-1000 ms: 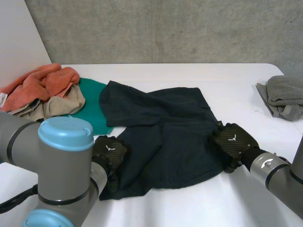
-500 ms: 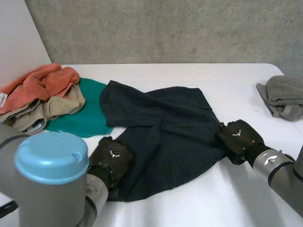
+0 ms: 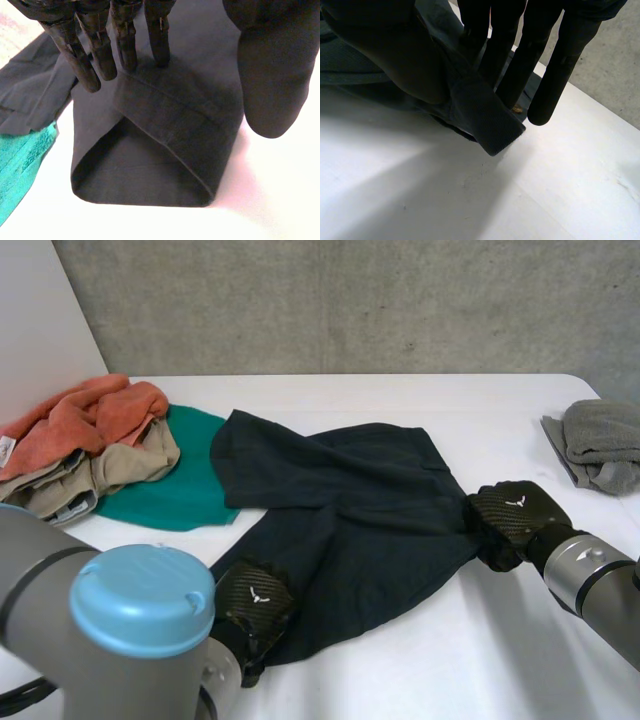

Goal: Fold the laundry.

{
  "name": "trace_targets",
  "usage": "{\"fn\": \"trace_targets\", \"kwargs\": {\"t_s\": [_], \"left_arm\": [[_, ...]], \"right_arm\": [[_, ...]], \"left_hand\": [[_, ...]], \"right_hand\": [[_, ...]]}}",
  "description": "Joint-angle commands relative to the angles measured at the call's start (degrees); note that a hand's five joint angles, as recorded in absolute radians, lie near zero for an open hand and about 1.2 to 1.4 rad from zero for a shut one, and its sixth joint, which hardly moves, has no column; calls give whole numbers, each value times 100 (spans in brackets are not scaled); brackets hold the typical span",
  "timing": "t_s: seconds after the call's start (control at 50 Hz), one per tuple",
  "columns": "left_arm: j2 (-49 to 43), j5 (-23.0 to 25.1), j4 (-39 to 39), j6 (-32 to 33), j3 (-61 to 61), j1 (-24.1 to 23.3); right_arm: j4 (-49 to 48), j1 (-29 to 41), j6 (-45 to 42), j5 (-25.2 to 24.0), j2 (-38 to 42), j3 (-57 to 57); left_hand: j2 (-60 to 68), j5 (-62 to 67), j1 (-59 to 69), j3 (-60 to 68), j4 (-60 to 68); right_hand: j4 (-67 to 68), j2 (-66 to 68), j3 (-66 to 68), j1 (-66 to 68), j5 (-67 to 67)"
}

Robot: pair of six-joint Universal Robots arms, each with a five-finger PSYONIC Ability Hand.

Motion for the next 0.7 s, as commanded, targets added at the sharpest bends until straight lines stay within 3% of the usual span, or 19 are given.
{"fn": "trace_targets", "kwargs": {"t_s": [0.02,0.16,0.22,0.4,0.52,0.58,0.62,0.7], "left_arm": [[-514,-302,384,371,202,201],[-655,-751,1043,828,272,289],[-628,-734,1070,1056,246,360],[100,-426,649,1005,9,588],[584,389,-780,1031,-123,729],[681,637,-1284,987,-97,834],[743,804,-1531,917,-36,975],[690,910,-1304,873,131,1159]], "right_arm": [[7,-16,70,-4,-92,6],[51,-121,62,-21,-347,58],[139,-174,35,-39,-426,67],[1175,-218,-956,-337,-620,94],[3122,-437,-2772,-549,-699,129],[3732,-552,-3242,-636,-699,59],[3708,-508,-3121,-803,-699,-20],[3375,-271,-2304,-962,-664,-178]], "left_hand": [[1357,1414,1332,1348,1382],[3713,3769,3687,3703,3738],[5874,5931,5849,5865,5899],[5884,5941,5859,5875,5909],[5884,5941,5859,5875,5909],[5884,5941,5859,5875,5909],[5884,5941,5859,5875,5909],[5884,5941,5859,5875,5909]], "right_hand": [[1166,1256,1213,1733,1170],[1166,1256,1213,1733,1170],[1166,1256,1213,1733,1170],[1166,1256,1213,1733,1170],[1166,1256,1213,1733,1170],[1166,1256,1213,1733,1170],[1166,1256,1213,1733,1170],[1166,1256,1213,1733,1170]]}}
